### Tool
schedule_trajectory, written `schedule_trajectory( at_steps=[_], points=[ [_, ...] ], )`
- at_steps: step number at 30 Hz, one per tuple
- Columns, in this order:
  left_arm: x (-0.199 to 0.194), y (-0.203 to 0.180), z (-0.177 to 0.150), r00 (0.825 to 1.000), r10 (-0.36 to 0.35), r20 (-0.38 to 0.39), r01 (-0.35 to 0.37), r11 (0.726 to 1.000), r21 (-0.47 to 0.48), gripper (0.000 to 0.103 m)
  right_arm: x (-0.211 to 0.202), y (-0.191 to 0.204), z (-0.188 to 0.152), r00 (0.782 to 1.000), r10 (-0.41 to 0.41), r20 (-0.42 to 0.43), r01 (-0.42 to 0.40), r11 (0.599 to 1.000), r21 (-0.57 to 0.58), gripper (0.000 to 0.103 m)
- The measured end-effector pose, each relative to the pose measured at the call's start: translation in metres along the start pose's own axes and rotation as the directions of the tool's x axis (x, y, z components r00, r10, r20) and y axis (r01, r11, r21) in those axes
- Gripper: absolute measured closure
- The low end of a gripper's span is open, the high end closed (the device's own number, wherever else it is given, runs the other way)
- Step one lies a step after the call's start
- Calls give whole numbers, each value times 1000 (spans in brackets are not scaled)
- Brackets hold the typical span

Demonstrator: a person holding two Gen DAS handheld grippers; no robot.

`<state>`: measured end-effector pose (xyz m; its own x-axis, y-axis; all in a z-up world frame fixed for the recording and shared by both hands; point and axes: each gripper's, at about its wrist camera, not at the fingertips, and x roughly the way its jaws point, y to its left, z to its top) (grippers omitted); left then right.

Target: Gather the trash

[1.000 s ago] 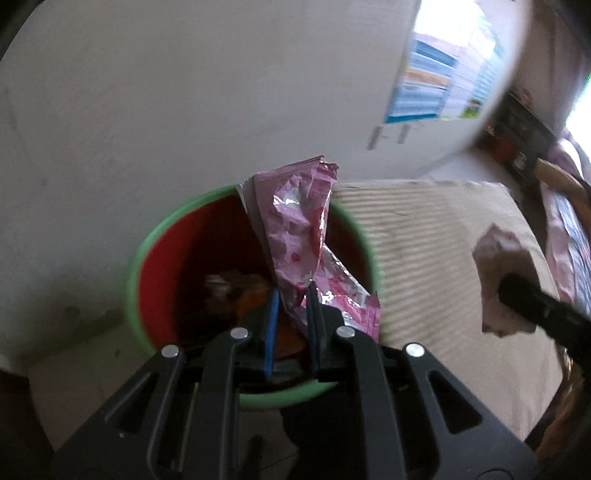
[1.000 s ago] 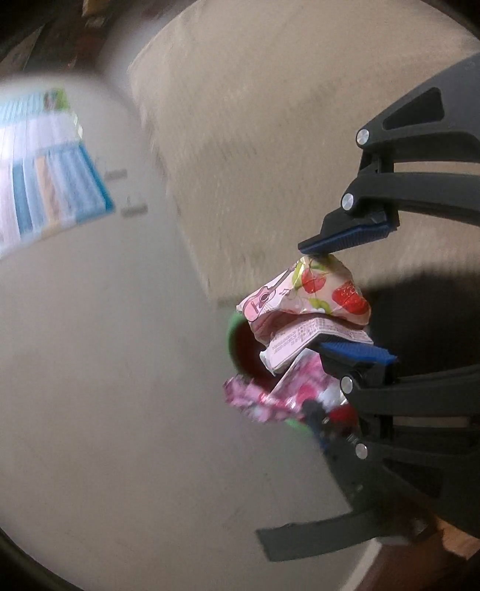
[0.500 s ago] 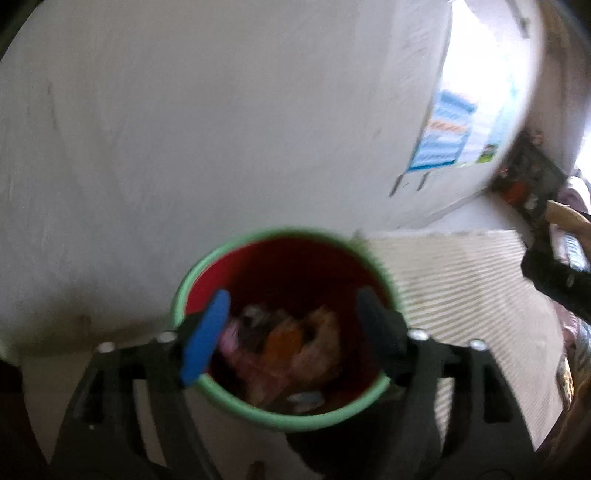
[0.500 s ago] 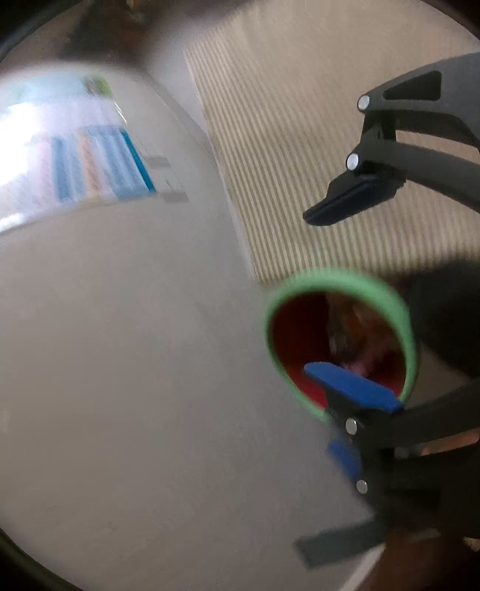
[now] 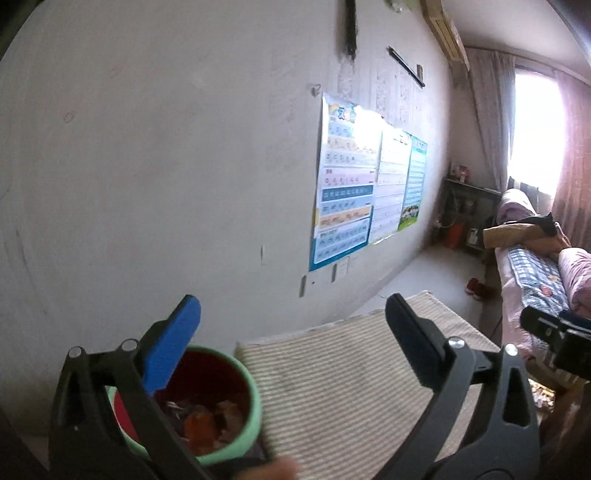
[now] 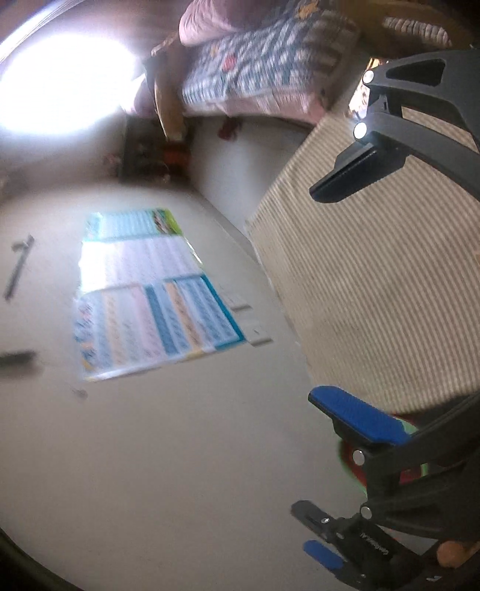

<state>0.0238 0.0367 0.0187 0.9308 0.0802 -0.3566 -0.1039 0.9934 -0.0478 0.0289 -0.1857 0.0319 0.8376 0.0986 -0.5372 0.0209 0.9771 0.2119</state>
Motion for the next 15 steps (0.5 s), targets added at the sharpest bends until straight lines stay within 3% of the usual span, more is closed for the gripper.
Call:
schedule_trajectory(
  at_steps=[7, 15],
  points=[
    [-7, -25, -6, 999, 43, -16, -42, 998, 37, 5, -20, -26, 4, 997, -58, 54, 57, 998, 29, 7],
    [-6, -23, -7, 998, 61, -26, -60, 998, 32, 5, -18, -21, 2, 998, -55, 37, 54, 998, 28, 7]
  ],
)
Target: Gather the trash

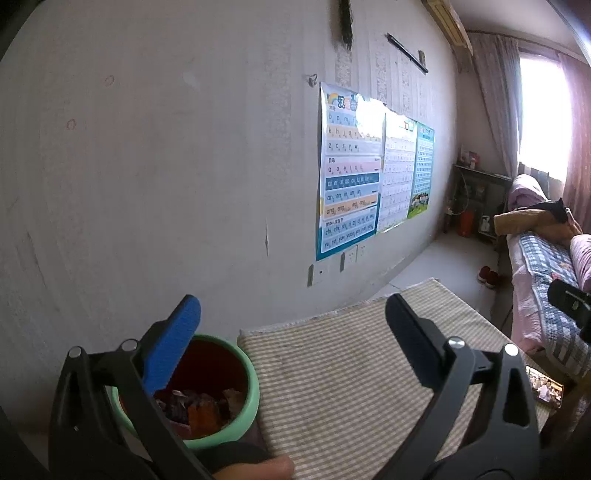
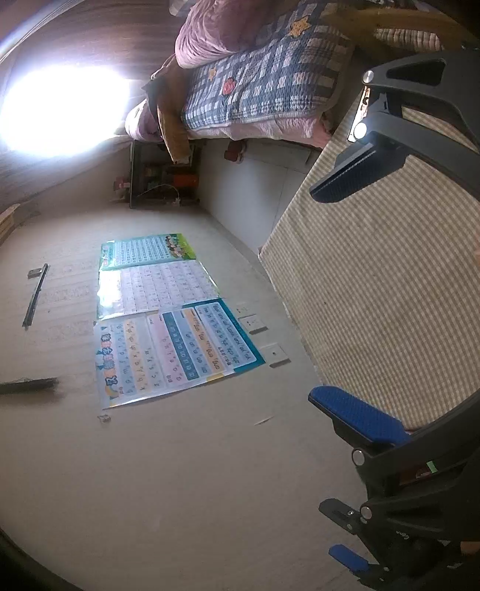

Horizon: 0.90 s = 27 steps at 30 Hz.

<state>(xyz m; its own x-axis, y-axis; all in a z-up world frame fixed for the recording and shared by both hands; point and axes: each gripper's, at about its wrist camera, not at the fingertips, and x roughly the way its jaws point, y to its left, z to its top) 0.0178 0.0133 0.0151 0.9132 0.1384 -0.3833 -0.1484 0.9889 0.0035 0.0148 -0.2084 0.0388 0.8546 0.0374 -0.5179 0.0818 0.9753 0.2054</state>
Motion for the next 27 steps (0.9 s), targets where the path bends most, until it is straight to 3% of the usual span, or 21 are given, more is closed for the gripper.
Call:
schedule_trajectory(
  at_steps=[18, 24, 27],
  points=[
    [14, 10, -7, 998, -4, -58, 3, 1000, -15, 5, 13, 8, -10, 999, -2, -44, 1, 1000, -26, 7],
    [25, 13, -17, 994, 11, -106, -14, 1000, -28, 5, 46, -10, -33, 989, -32, -142, 33, 999, 9, 7],
    [34, 19, -23, 988, 6, -153, -10, 1000, -29, 5, 82, -40, -60, 967, -86, -242, 100, 994, 49, 7]
  ],
)
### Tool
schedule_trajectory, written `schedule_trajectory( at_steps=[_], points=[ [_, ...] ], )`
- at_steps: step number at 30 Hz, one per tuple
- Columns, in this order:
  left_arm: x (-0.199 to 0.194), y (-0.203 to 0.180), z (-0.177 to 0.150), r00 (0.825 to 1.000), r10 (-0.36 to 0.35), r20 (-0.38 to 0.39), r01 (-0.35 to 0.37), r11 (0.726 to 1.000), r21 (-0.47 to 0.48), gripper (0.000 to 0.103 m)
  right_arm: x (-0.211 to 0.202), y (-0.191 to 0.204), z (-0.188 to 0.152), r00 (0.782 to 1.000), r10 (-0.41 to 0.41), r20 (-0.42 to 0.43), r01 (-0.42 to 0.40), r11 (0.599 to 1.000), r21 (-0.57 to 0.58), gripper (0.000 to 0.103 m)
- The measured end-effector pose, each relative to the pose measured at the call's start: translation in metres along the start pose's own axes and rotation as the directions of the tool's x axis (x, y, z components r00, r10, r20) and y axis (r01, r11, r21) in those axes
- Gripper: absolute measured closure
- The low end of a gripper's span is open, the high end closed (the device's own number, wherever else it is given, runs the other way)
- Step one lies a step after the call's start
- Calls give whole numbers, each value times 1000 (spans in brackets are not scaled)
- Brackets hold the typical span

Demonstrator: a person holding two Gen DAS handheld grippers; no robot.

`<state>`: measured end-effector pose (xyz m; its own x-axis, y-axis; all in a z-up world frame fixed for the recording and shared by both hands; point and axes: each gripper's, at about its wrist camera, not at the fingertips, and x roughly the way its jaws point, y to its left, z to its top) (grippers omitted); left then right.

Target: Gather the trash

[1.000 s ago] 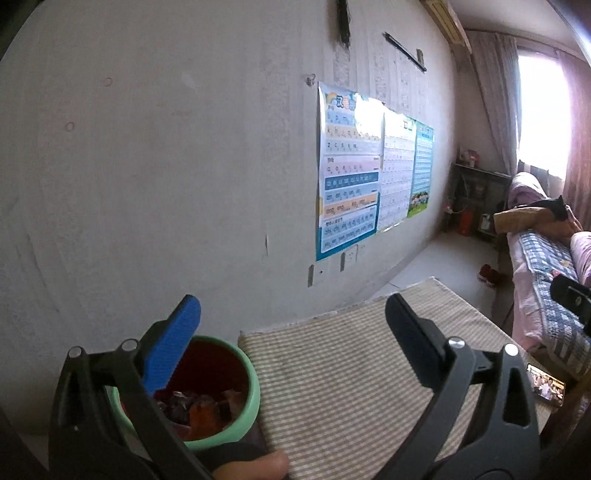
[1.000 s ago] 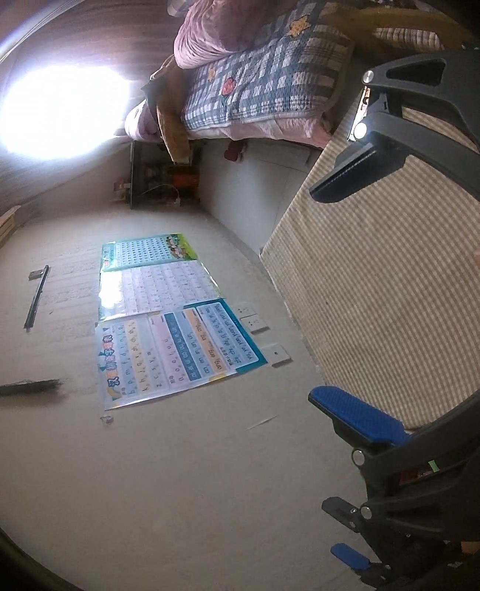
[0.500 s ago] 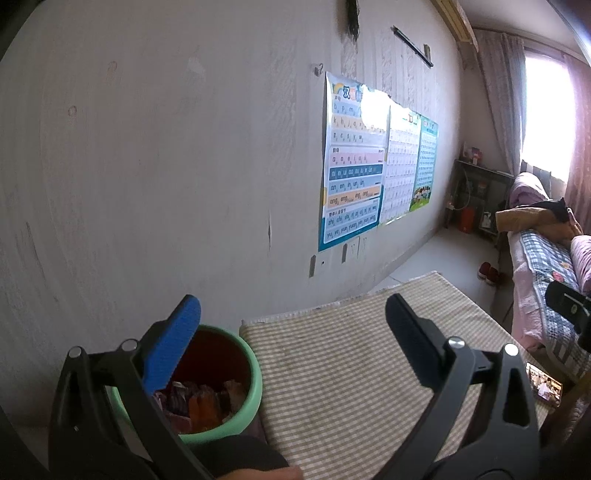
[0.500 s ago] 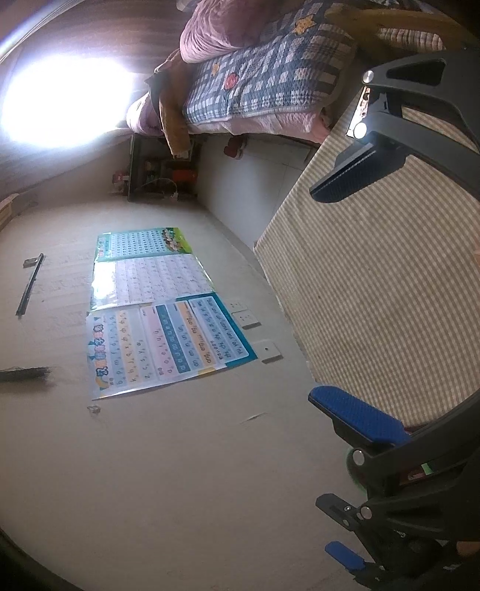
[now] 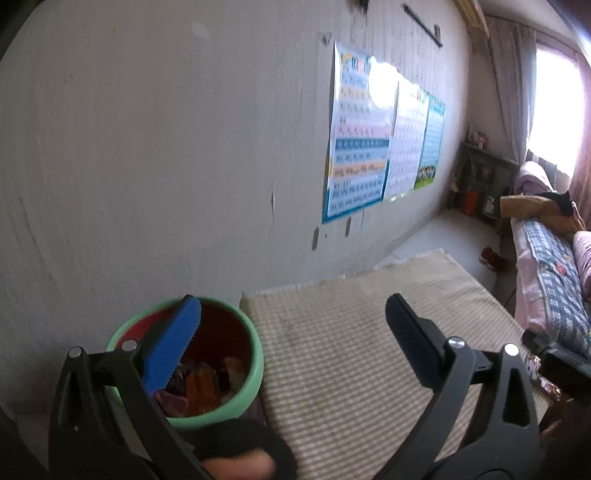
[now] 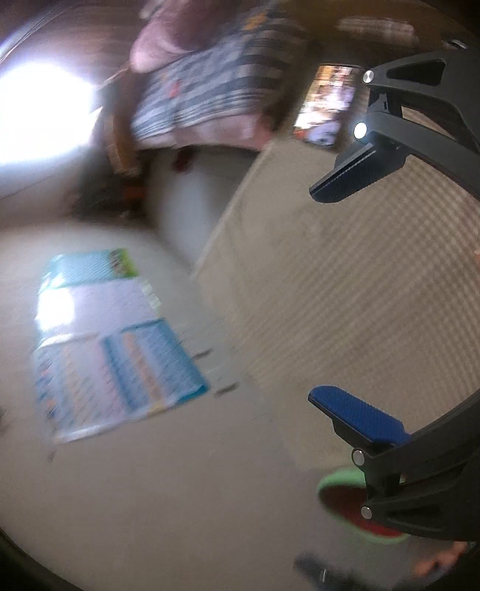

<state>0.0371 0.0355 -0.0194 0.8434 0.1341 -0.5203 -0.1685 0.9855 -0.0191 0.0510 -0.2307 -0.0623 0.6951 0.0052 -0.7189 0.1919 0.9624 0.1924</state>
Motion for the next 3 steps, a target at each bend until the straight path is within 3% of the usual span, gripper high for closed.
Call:
schedule_trajectory(
  at_steps=[3],
  points=[
    [4, 6, -7, 1000, 19, -7, -19, 1000, 6, 5, 45, -31, -18, 995, -68, -73, 72, 996, 57, 7]
  ],
)
